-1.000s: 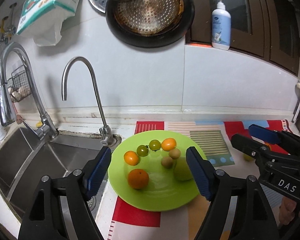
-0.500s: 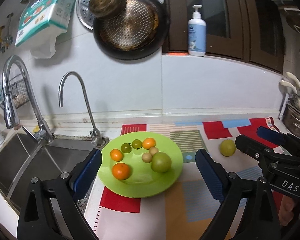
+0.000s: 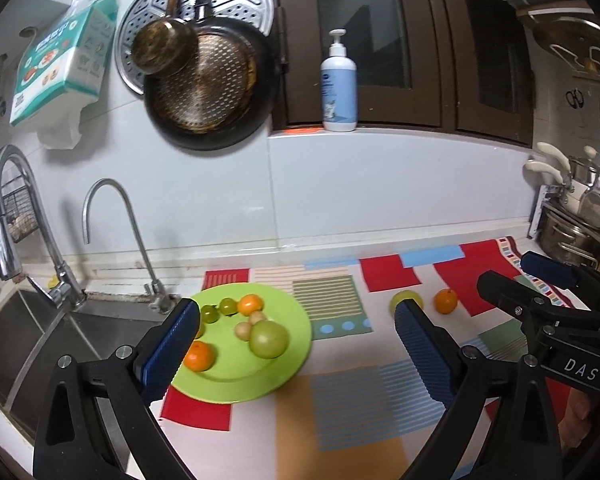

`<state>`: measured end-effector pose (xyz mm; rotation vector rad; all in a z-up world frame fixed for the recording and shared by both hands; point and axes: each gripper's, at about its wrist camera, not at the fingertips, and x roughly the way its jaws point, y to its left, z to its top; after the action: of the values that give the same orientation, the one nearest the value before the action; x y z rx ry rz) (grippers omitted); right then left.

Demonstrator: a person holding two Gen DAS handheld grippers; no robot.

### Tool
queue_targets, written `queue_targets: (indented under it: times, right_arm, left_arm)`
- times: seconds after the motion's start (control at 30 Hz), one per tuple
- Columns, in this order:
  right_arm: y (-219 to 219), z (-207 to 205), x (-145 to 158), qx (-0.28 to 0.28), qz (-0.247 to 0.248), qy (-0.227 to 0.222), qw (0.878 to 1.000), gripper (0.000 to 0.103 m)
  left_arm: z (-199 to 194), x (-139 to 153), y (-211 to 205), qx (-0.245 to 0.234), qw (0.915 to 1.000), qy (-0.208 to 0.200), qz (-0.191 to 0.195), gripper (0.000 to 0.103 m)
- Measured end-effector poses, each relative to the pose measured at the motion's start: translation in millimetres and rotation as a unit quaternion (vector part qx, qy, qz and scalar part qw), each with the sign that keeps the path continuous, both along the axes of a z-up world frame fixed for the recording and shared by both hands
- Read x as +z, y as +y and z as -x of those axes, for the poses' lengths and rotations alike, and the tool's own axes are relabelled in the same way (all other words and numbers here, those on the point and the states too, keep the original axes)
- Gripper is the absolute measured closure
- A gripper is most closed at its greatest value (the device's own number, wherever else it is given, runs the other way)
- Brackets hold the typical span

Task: Organize fruits
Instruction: 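Move both tools back over the last orange and large yellow-green fruit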

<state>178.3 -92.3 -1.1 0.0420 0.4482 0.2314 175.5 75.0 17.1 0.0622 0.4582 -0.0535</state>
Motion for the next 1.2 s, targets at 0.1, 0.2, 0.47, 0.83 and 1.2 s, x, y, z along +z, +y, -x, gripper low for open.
queue_targets:
  times: [0.1, 0.2, 0.47, 0.83, 1.2]
  right_arm:
    - [-11.8, 3.8, 2.3, -0.011, 0.005, -0.005, 1.0, 0.027]
    - [-22.5, 5.4, 3.9, -0.021, 0.01, -0.006, 1.0, 0.027]
    - [-48.9, 3.3, 1.5, -0.038, 0.024, -0.003, 0.999, 0.027]
    - [-73.1, -20.1, -13.4, -0.032, 0.048, 0.014, 0.998, 0.027]
    - [-84.8, -66.2, -51.1, -0.014, 0.059, 0.055, 0.997, 0.027]
  left_arm:
    - [0.0, 1.2, -10.4, -0.006, 1.0, -0.002, 0.001, 0.003]
    - [-1.7, 1.9, -21.0, -0.011, 0.9999, -0.004, 0.001, 0.003]
    - [-13.6, -2.7, -48.5, -0.033, 0.9995, -0.001, -0.004, 0.003]
    - [-40.3, -17.4, -79.2, -0.078, 0.9968, -0.006, -0.017, 0.004]
    - [-87.6, -56.4, -103.0, -0.121, 0.9915, 0.036, -0.028, 0.01]
